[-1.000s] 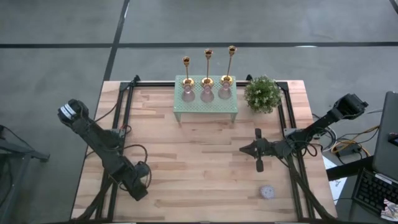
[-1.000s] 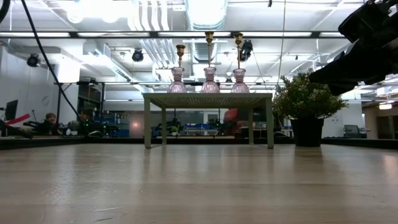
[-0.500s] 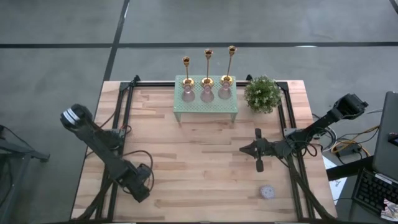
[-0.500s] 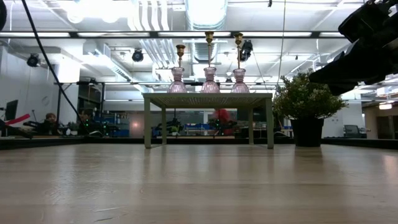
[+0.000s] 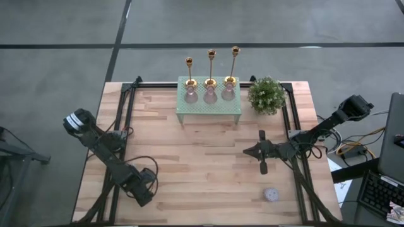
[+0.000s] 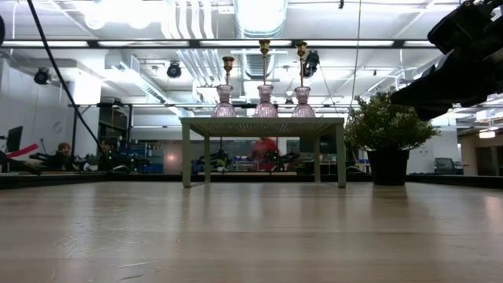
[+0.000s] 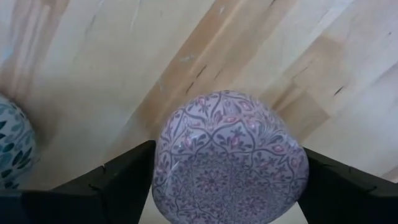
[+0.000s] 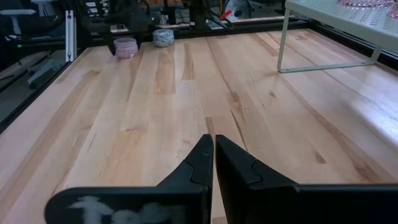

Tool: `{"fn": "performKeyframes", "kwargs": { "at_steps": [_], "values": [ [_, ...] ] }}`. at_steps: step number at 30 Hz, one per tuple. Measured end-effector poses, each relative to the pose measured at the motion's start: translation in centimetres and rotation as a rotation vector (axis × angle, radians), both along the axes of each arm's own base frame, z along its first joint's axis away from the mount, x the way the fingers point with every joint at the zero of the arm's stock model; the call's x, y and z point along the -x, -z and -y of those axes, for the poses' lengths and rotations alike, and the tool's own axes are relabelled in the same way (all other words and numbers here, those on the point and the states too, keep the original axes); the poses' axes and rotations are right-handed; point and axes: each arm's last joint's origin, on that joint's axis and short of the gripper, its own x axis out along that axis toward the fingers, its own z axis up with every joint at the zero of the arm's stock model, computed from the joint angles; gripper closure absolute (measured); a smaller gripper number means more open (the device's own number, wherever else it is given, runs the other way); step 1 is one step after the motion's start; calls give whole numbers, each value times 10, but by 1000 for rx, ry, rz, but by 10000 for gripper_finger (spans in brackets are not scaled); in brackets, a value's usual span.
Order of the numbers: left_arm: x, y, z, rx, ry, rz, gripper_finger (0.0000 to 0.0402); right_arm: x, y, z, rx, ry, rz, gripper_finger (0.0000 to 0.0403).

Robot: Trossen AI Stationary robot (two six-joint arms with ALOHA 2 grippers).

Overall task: Pick & Place candle stick holders
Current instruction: Put the pink patterned scented candle on the shelf

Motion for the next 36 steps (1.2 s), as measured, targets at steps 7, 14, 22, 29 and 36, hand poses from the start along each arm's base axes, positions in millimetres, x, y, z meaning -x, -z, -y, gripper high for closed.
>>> {"fn": "performKeyframes", "kwargs": {
  "at_steps": [7,14,22,29,36],
  "values": [
    [0,0,0,1,26,8,100,0,0,0,0,0,0,390],
    [-6,-1,-6,0,42,28,94,0,0,0,0,1,0,390],
    [-28,-11,-31,14,72,122,96,0,0,0,1,5,1,390],
    [-53,-14,-67,2,104,192,95,0,0,0,5,7,1,390],
    [-83,-32,-102,-6,162,313,95,0,0,0,10,7,1,390]
  ]
}}
